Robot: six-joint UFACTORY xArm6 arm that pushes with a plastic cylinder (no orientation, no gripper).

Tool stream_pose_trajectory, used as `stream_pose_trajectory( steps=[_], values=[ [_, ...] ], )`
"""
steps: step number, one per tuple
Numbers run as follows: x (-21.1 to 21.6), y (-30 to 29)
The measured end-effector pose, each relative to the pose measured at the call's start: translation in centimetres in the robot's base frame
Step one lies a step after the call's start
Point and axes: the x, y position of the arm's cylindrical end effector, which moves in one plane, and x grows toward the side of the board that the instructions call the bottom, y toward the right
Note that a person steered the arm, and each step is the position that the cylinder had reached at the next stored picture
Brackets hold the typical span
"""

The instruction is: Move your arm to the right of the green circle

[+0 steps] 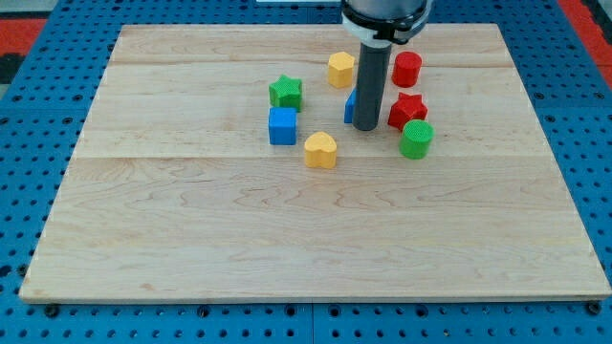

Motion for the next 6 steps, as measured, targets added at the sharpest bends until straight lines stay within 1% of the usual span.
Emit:
stream_pose_trajectory(
  steps=[1,2,3,4,6],
  values=[
    [3.0,0.0],
    [7.6,0.1],
    [8.2,5.6],
    [5.7,10.1],
    [0.9,10.4]
  ],
)
